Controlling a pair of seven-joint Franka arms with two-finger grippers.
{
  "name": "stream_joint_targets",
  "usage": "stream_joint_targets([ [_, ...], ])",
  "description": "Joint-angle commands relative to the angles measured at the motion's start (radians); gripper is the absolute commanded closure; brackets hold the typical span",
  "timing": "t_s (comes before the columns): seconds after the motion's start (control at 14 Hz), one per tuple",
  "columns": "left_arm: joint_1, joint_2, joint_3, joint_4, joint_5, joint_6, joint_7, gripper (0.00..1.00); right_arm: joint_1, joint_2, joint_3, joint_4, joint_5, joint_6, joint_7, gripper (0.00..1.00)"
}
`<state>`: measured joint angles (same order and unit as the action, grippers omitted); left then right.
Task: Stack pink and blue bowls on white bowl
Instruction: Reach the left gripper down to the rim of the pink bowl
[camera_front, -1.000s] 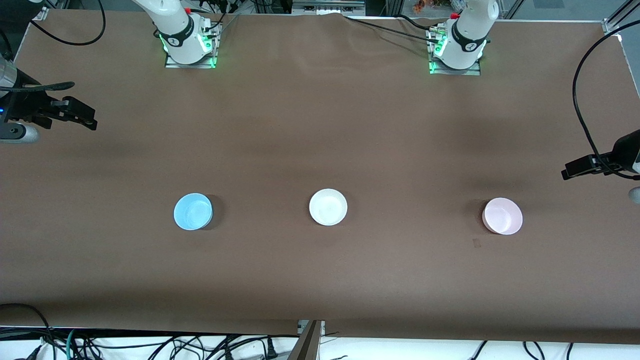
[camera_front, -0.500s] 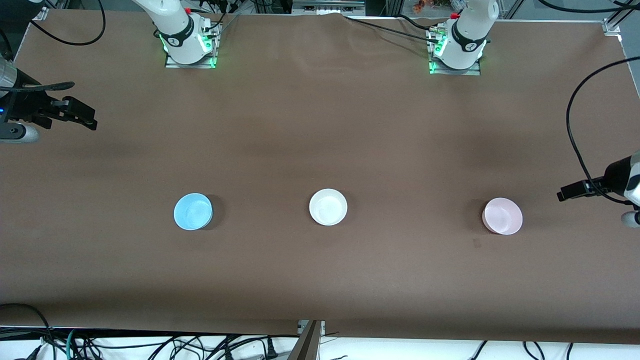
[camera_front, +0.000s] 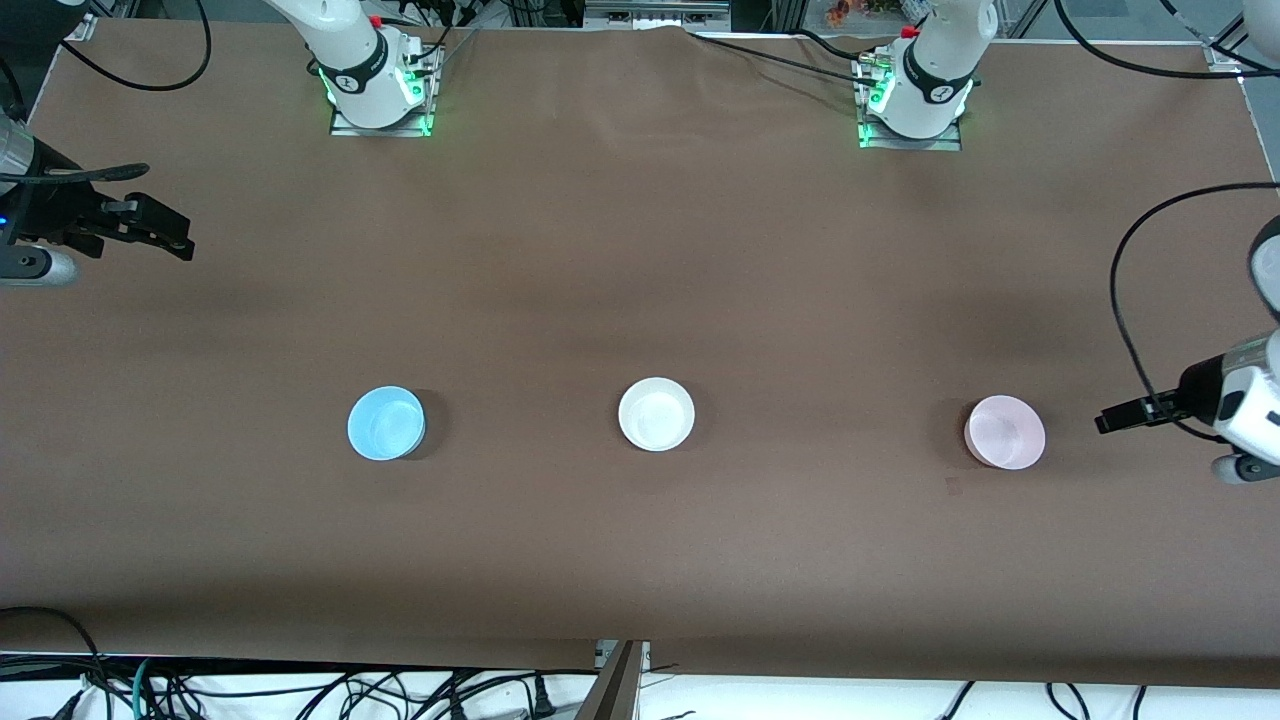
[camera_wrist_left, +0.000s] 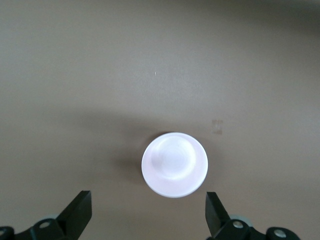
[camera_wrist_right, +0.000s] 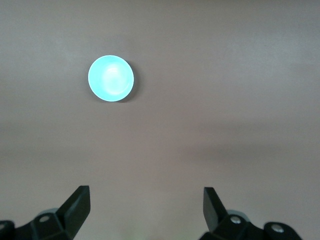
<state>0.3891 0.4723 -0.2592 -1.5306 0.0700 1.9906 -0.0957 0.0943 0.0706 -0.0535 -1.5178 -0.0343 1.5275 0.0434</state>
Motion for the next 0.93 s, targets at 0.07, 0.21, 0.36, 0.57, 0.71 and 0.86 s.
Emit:
stream_joint_targets([
  [0.07, 0.007, 0.017, -0.002, -0.098, 0.013, 0.1, 0.017, 0.0, -0.007, 0.001, 0.001, 0.016, 0.02, -0.001, 0.007, 0.0],
  [0.21, 0.011, 0.029, -0.002, -0.111, 0.045, 0.1, 0.02, 0.0, -0.011, 0.001, 0.001, 0.016, 0.02, -0.001, 0.003, 0.0],
  [0.36, 0.03, 0.055, -0.003, -0.114, 0.053, 0.106, 0.055, 0.0, -0.01, 0.001, 0.001, 0.016, 0.022, -0.001, 0.004, 0.0],
  [0.57, 0.057, 0.086, -0.005, -0.115, 0.051, 0.14, 0.119, 0.04, -0.01, 0.001, 0.003, 0.016, 0.022, 0.0, 0.01, 0.0],
  [0.71, 0.06, 0.1, -0.005, -0.159, 0.051, 0.238, 0.131, 0.04, -0.008, 0.001, 0.003, 0.016, 0.022, 0.0, 0.01, 0.0],
  [0.86, 0.062, 0.103, -0.003, -0.233, 0.05, 0.359, 0.131, 0.04, -0.004, 0.001, 0.004, 0.016, 0.014, 0.0, 0.009, 0.0],
])
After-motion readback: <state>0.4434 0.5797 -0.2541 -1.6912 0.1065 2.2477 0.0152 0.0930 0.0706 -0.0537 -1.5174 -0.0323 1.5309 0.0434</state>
